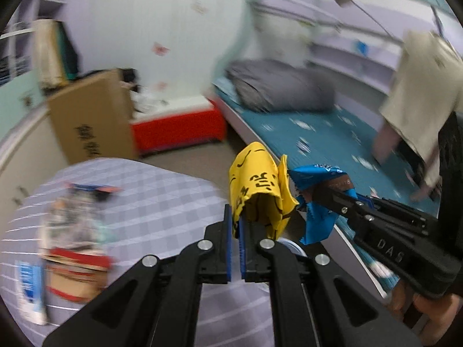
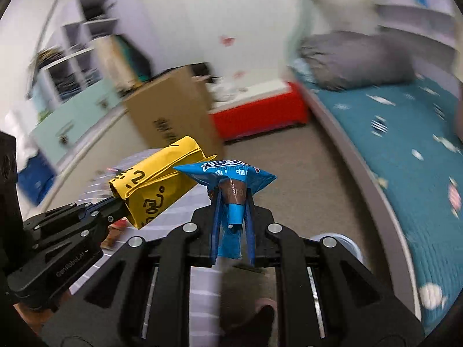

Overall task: Collect trash
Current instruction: 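Carry packet and wrapper to the bucket and open both tools to drop them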

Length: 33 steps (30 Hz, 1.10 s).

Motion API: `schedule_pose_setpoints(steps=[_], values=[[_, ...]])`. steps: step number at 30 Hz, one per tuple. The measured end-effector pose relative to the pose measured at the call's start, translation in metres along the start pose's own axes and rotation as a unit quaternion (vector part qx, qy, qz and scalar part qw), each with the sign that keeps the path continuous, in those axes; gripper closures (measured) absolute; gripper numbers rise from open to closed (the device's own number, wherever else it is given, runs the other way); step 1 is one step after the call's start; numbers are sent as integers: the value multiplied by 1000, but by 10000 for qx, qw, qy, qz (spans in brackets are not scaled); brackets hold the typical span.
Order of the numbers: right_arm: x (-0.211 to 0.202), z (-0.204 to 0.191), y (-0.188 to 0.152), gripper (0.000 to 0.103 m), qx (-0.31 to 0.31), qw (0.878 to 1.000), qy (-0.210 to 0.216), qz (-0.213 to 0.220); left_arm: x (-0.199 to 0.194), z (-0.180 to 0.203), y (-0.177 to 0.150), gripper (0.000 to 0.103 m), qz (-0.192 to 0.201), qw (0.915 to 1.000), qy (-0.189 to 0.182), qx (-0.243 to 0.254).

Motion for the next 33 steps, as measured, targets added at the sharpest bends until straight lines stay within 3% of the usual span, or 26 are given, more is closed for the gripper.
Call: schedule_pose_setpoints(steps=[3, 8, 13, 18, 22, 23, 26, 33], values=[[8, 70, -31, 88, 462, 9984, -313, -94, 49, 54, -13, 99, -424, 9985, -193, 277], [43, 155, -78, 88, 1110, 9905, -660, -477, 137, 107, -49, 99, -1250, 9902, -389, 484], [86, 218, -118, 88, 1632, 9798, -857, -778, 220, 126, -85, 99, -1990, 9775, -307, 635], [123, 263, -147, 88, 2158, 9681, -894, -911, 290, 132, -106, 99, -2607, 9637, -356, 448], [137, 285, -158, 88, 2518, 9602, -881, -829, 322, 137, -106, 97, -2697, 9611, -333, 486], [139, 288, -158, 88, 2572, 9589, -885, -804, 327, 137, -106, 93, -2713, 9607, -364, 473], [147, 294, -164, 88, 2734, 9546, -812, -856, 344, 132, -104, 43, -2765, 9601, -249, 340], [158, 292, -170, 87, 2743, 9533, -727, -1032, 345, 121, -106, 39, -2729, 9615, -96, 306]])
Point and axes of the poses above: each gripper's, at about its wrist camera, not at the fingertips, and x roughly the way its jaws point, z to its right, y to its top, the point moved 10 cm from there along x, roughly the way its jaws point, and after that the axes turned 12 degrees about -z, right-handed, at the moved point
